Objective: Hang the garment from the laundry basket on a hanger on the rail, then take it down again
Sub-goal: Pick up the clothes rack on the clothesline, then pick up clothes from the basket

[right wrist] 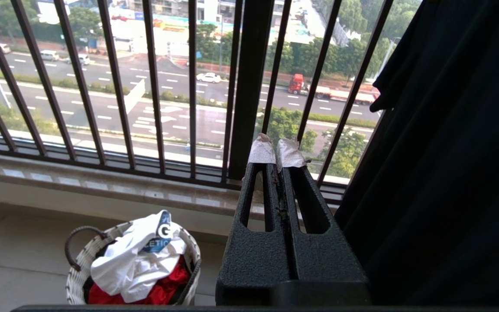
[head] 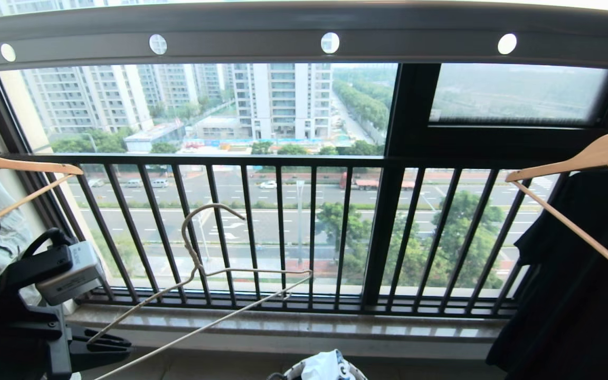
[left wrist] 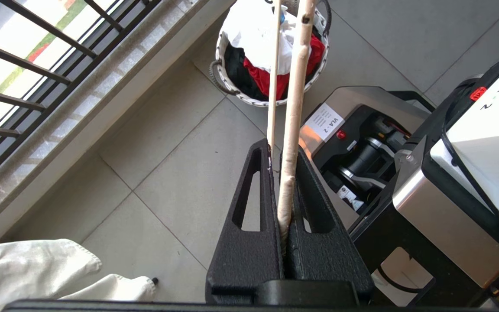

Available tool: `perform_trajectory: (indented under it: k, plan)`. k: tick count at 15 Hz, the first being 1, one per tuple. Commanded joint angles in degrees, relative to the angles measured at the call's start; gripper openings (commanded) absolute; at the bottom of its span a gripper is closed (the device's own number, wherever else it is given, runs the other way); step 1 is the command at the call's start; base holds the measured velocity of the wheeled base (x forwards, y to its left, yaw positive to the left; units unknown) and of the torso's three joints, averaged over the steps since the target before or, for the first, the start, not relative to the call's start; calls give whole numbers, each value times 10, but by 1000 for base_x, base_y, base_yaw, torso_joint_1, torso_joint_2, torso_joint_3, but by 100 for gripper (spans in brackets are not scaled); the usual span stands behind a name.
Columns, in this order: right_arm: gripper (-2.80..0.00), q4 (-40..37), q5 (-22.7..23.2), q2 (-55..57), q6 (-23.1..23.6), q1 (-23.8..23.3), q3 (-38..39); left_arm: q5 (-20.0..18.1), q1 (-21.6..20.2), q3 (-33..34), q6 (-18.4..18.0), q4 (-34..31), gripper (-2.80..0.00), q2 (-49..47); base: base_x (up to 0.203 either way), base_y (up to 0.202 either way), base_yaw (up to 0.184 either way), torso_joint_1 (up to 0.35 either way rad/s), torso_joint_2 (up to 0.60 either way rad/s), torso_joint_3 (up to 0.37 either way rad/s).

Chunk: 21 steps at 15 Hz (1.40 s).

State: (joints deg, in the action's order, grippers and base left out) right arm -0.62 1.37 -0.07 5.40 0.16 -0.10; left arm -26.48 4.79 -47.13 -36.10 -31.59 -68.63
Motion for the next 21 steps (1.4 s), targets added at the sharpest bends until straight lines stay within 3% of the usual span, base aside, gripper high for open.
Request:
perform_trajectory:
  k: [1,5,21]
  plan:
    - [-280,0,0,1,-1,0,0,-2,13,1,-2,-2,-280,-1,0,0,0,0,0,0]
    - [-280,0,0,1,-1,0,0,-2,56,9,-1,-2,-280,-24,0,0,0,-22,44,26]
    - [-280,0,0,1,0,0,0,-2,59,16,-2,-1,-280,-19,0,0,0,-131,286,151]
